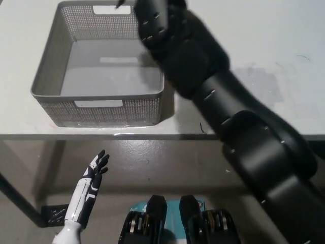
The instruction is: Use the right hand to pick up a black power cord and place it into a container on the left hand side
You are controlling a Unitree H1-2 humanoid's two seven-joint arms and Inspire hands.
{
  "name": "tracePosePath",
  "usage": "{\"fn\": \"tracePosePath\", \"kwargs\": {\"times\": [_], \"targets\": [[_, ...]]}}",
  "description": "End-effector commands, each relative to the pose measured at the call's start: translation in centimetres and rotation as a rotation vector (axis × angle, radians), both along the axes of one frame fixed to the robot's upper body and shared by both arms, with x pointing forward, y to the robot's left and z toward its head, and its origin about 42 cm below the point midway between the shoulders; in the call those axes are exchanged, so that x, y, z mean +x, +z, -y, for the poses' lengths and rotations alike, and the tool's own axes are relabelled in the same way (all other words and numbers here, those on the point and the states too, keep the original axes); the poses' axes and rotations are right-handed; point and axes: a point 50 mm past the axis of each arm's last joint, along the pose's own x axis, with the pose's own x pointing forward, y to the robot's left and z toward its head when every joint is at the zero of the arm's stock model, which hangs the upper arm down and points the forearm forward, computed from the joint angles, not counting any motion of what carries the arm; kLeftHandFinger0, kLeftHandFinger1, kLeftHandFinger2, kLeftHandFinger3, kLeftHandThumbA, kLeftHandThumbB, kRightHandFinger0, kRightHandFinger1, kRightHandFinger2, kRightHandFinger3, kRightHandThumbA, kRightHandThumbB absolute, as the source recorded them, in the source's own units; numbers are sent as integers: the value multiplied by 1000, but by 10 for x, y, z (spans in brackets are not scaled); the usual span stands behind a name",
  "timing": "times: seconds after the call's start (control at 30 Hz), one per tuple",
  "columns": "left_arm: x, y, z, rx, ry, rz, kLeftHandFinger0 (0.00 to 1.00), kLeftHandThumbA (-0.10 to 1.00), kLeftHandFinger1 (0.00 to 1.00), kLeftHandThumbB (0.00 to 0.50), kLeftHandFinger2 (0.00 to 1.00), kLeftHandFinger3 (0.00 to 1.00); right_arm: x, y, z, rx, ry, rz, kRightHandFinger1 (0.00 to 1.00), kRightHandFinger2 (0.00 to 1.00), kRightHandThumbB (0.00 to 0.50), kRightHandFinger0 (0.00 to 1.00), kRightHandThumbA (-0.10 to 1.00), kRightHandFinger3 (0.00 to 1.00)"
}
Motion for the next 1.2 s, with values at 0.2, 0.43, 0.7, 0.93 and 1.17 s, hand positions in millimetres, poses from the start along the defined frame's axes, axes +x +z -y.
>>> {"fn": "tracePosePath", "kwargs": {"times": [0.2,0.43,0.7,0.93,1.17], "targets": [[4,13,-3,37,-16,64,1000,1000,1000,284,1000,1000,0,-18,-21,-44,43,-60,70,602,186,0,-100,773],[8,16,-2,47,-24,71,1000,1000,1000,295,1000,1000,7,-52,-15,-138,-6,-131,347,763,166,0,-100,907],[12,22,-3,71,-38,84,1000,1000,1000,305,1000,1000,15,-73,1,-182,0,-184,347,895,116,0,-100,938],[14,24,-2,98,-52,102,1000,1000,1000,310,1000,1000,21,-83,4,-278,77,-331,1000,1000,330,659,478,1000],[17,29,-2,106,-59,108,1000,1000,1000,326,1000,1000,25,-86,10,-417,154,-439,1000,1000,500,1000,925,1000]]}}
